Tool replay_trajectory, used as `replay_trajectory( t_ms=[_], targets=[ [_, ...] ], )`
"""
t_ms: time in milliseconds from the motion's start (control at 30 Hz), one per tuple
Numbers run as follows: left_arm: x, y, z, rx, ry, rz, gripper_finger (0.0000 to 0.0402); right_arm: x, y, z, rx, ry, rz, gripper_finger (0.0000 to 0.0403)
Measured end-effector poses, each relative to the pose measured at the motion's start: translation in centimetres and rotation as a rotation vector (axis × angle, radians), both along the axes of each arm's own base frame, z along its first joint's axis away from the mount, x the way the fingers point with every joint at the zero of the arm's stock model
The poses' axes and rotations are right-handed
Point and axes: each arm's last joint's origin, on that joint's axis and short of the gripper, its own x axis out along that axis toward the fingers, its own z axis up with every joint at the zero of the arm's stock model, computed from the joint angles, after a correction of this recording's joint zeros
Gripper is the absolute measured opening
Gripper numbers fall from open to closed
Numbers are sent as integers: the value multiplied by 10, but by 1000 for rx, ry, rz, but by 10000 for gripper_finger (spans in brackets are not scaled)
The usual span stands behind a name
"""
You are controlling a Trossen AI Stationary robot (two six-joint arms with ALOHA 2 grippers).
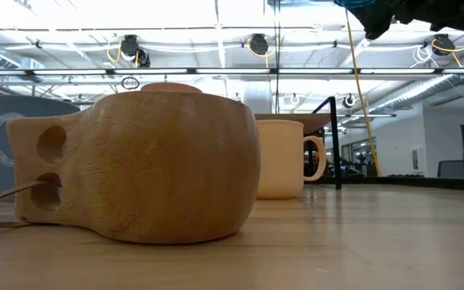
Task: Stack small to large cups/mugs on shelf
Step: Put the blue cup on the shelf
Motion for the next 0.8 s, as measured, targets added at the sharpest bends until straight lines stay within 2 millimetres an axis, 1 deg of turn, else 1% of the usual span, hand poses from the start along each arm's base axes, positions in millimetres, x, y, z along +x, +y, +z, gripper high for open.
replay_trajectory(
  t_ms=[100, 167, 233, 333, 433, 533, 633, 800],
  targets=[
    [1, 7, -2, -10, -66, 41, 368, 0, 0, 0, -1, 0, -1, 312],
    [2, 10, -1, -16, -108, 46, 391, 0, 0, 0, -1, 0, -2, 312],
    [3, 14, -2, -25, -120, 21, 386, 0, -1, 0, -1, -2, -4, 312],
    [4, 16, -2, -38, -114, -69, 379, 1, -2, 0, 5, -1, -11, 312],
    [5, 16, 1, -33, -147, -143, 393, 1, -5, 0, 20, 0, -21, 312],
    [7, 17, 0, -19, -162, -124, 395, 2, -6, 0, 25, 3, -28, 312],
    [10, 24, -5, -26, -153, -87, 395, 2, -8, 0, 27, 0, -38, 312],
    [19, 35, -14, -65, -177, -140, 398, 3, -10, -1, 26, 1, -48, 312]
  ],
)
